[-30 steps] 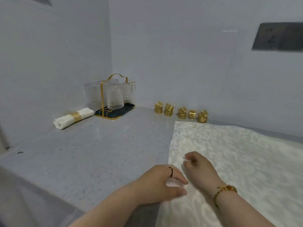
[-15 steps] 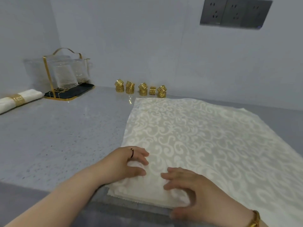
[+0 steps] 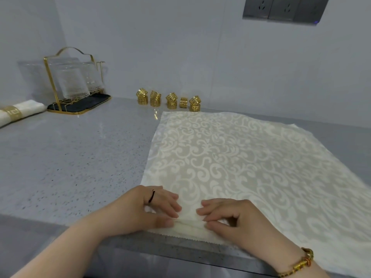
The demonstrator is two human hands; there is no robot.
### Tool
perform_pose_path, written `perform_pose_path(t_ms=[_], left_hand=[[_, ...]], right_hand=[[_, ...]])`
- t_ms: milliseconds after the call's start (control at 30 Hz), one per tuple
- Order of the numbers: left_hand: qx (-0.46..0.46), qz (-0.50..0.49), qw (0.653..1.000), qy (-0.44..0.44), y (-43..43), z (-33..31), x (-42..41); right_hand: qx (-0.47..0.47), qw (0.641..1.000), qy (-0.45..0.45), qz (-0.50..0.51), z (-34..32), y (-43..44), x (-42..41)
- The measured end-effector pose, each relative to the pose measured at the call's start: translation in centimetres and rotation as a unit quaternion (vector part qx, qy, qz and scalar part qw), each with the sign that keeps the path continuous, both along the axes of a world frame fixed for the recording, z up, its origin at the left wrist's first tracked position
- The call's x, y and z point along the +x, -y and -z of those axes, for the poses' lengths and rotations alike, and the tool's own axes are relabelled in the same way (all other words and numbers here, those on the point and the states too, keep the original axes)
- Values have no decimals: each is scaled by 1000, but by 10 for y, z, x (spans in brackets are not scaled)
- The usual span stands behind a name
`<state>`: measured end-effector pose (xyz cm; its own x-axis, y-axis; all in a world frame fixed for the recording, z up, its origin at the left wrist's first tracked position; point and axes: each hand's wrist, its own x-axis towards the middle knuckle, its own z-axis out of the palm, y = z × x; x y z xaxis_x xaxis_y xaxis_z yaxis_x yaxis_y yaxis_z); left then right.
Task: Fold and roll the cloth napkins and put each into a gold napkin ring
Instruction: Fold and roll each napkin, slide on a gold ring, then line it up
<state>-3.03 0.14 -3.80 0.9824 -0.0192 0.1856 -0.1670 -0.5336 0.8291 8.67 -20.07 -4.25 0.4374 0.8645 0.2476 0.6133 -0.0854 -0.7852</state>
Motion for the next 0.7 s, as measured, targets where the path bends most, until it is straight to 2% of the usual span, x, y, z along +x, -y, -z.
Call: perform_pose_path(t_ms=[133,300,533,633,700], left_hand=[[-25,-9,1000,-3,-4,-1,1],[-65,-98,993,-25,-1,-4,0],[-73,-211,975,20,7,-12,-3],[-97,-261,960,43,-2,-20,-5],[-107,-294,948,61,-9,-26,-2]], right_hand=[[8,1000,-7,-1,0,1,0],[3,1000,-22,-7,-2,4,0],[-36,993,105,47,-4,15,9],[-86,975,181,98,-17,41,22],[-122,961,197,148,-32,62,26]])
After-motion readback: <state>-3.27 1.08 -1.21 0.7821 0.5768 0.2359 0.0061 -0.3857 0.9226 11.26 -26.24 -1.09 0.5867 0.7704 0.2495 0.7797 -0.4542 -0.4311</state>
